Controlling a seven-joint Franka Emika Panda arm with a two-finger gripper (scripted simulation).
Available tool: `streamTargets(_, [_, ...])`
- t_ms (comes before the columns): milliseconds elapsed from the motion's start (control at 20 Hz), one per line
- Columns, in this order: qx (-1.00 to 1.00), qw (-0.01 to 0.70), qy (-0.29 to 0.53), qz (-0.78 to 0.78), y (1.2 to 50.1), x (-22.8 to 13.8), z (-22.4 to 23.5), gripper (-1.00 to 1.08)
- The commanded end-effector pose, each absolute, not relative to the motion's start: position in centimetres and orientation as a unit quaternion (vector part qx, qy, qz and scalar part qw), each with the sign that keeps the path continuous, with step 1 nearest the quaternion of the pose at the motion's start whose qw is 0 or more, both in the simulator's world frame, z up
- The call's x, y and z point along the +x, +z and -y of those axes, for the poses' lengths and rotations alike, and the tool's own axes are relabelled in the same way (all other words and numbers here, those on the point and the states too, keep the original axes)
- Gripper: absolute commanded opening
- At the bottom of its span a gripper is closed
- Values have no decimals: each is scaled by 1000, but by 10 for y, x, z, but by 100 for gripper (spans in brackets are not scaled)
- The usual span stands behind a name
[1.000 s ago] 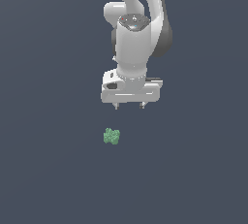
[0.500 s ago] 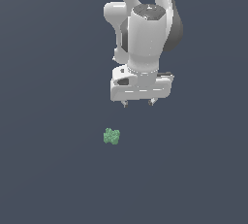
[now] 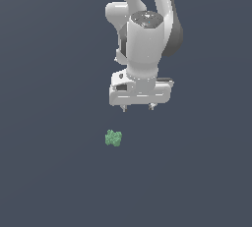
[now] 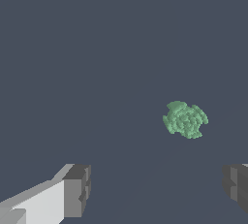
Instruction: Pick up the object and move it to a goal position.
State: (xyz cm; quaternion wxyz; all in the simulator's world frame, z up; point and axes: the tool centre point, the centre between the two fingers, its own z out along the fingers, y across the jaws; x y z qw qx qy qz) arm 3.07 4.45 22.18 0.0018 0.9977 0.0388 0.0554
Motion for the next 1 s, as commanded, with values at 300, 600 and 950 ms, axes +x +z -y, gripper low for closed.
streamTargets(300, [999,-1,36,11,179,48,-11,100])
streamTargets(600, [998,-2,17,62,133,60,25,100])
streamTargets(950, [995,-1,4,97,97,65,51,100])
